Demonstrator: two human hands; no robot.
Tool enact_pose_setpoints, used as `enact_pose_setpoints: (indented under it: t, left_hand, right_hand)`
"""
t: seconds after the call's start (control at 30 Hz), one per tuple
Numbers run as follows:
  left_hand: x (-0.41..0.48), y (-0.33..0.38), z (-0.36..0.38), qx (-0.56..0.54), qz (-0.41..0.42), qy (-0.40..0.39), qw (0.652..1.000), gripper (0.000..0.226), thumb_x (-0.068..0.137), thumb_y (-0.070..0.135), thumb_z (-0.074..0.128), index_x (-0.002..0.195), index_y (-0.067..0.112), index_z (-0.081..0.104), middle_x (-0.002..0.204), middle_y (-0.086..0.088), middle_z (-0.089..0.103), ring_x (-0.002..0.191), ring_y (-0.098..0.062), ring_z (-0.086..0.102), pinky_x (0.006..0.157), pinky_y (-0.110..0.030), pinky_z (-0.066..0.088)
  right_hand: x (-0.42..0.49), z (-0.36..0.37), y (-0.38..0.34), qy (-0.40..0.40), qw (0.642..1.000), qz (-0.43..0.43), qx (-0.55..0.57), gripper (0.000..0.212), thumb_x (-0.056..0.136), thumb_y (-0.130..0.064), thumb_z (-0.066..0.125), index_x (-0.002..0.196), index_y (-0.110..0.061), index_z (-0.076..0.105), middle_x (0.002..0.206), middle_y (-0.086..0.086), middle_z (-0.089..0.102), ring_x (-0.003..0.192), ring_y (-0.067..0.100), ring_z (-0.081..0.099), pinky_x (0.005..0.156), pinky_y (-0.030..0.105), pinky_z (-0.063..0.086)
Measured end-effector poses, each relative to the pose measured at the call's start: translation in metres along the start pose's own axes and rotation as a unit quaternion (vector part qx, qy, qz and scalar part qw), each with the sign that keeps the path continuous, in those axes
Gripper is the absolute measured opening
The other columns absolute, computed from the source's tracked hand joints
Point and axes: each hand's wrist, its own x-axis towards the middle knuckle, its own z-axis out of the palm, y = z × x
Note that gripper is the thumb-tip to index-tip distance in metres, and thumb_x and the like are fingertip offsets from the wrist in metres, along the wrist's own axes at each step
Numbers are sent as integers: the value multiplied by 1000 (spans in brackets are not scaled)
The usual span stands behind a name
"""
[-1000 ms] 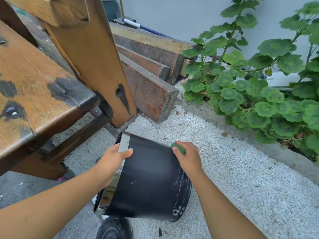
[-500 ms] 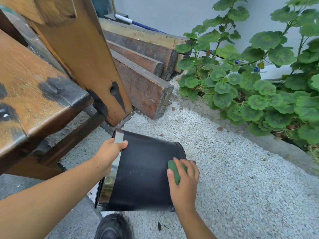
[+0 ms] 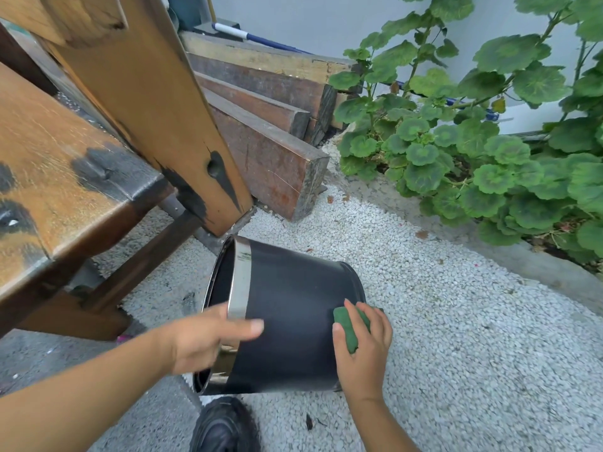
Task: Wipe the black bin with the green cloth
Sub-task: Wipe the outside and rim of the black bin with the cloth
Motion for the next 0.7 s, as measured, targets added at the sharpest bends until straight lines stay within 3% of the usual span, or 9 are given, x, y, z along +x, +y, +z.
enact_pose_setpoints:
  t: [0.07, 0.13, 0.3, 0.37, 0.43, 0.5, 0.57, 0.67, 0.7]
  left_hand:
    - [-3, -23, 8, 40, -9, 9, 999, 48, 74, 11, 83, 121, 16, 70, 121, -4, 73, 119, -23, 64, 111, -42, 39]
    - [-2, -26, 12, 45, 11, 81, 996, 37, 83, 3, 73, 118, 16, 70, 115, 0, 76, 114, -20, 67, 104, -37, 44]
    - [-2, 10, 20, -1, 70, 142, 987, 16, 89, 7, 65, 95, 15, 76, 97, -4, 80, 87, -17, 76, 71, -31, 56]
    - [-1, 22, 24, -19, 83, 170, 982, 20, 88, 3, 62, 80, 11, 79, 84, -7, 80, 71, -16, 76, 51, -21, 56]
    - [2, 30, 28, -25, 97, 212, 972, 19, 87, 2, 62, 72, 6, 73, 73, -6, 78, 57, -11, 73, 42, -16, 50]
    - [6, 32, 28, -15, 112, 253, 961, 18, 88, 2, 61, 71, 6, 60, 56, 4, 73, 51, -4, 69, 43, -12, 47]
    - [9, 36, 25, -2, 116, 280, 953, 22, 90, 5, 62, 70, 6, 55, 54, 9, 70, 59, -2, 68, 55, -16, 43]
    - [17, 42, 15, -19, 108, 297, 948, 8, 91, 8, 62, 87, 1, 62, 84, -9, 70, 81, -17, 65, 65, -20, 37]
    - [19, 44, 12, -24, 107, 309, 945, 8, 91, 8, 63, 91, 1, 63, 92, -12, 69, 86, -19, 64, 71, -22, 39]
  right_hand:
    - [4, -1, 0, -1, 1000, -2, 9, 41, 89, -23, 71, 130, -25, 67, 134, -8, 53, 135, 22, 35, 106, 35, 34]
    - [10, 0, -4, -7, 1000, -2, 15, 39, 89, -25, 72, 128, -26, 69, 130, -9, 53, 131, 19, 36, 105, 33, 34]
    - [48, -12, -18, -77, 996, 42, 34, 32, 90, -35, 67, 121, -31, 71, 114, -17, 55, 119, 11, 40, 100, 29, 36]
    - [69, -20, -27, -144, 989, 32, 10, 23, 91, -37, 64, 108, -29, 76, 102, -11, 62, 107, 16, 49, 91, 31, 40]
    - [90, -25, -37, -217, 975, 40, -19, 29, 90, -40, 60, 89, -16, 77, 88, 4, 70, 92, 24, 61, 82, 34, 48]
    - [108, -26, -45, -292, 951, 69, -69, 41, 88, -46, 56, 97, -10, 74, 94, 10, 74, 92, 26, 66, 84, 33, 53]
    - [119, -25, -45, -330, 937, 81, -80, 46, 86, -49, 56, 105, -11, 72, 106, 12, 73, 99, 26, 67, 89, 37, 54]
    - [121, -17, -43, -316, 946, 75, -16, 35, 87, -49, 59, 102, -22, 75, 106, 3, 74, 100, 21, 64, 78, 23, 50]
    - [120, -13, -42, -302, 951, 58, -12, 33, 88, -49, 59, 102, -25, 75, 101, -1, 73, 101, 22, 62, 77, 24, 48]
